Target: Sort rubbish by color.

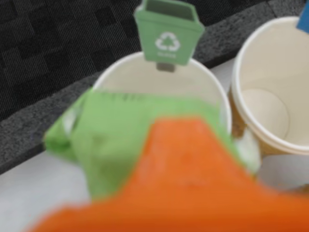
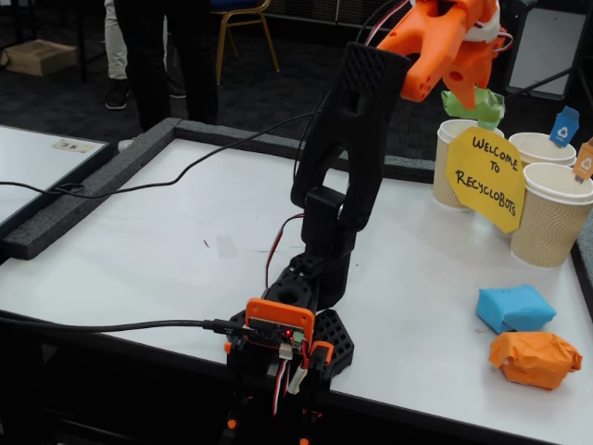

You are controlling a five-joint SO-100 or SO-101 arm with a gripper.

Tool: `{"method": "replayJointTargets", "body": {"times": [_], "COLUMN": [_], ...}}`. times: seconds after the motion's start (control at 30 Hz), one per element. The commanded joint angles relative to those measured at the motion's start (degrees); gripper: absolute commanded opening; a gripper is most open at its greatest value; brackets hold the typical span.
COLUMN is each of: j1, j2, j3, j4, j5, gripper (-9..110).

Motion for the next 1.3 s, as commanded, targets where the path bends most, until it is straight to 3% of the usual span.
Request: {"method": "replayJointTargets", "body": {"times": [0.0, 0.1, 0.23, 0.3, 0.6, 0.8, 1.0, 1.17, 1.27], "j1": [1.7, 1.7, 1.7, 1.7, 1.9, 2.1, 2.2, 2.2, 2.2], "j2": [2.8, 2.7, 2.6, 2.6, 0.5, 0.5, 0.6, 0.6, 0.6], "j3": [-1.1, -0.6, 1.6, 2.9, 4.2, 3.5, 3.3, 3.3, 3.3], "j4": [0.1, -0.4, -1.9, -3.4, -8.0, -8.8, -8.3, -6.4, -5.8], "j5": [-0.4, -0.6, -0.6, -0.6, -0.6, -0.4, -0.6, -0.6, -0.6], "gripper": [0, 2, 23, 29, 31, 0, 0, 22, 30]}}
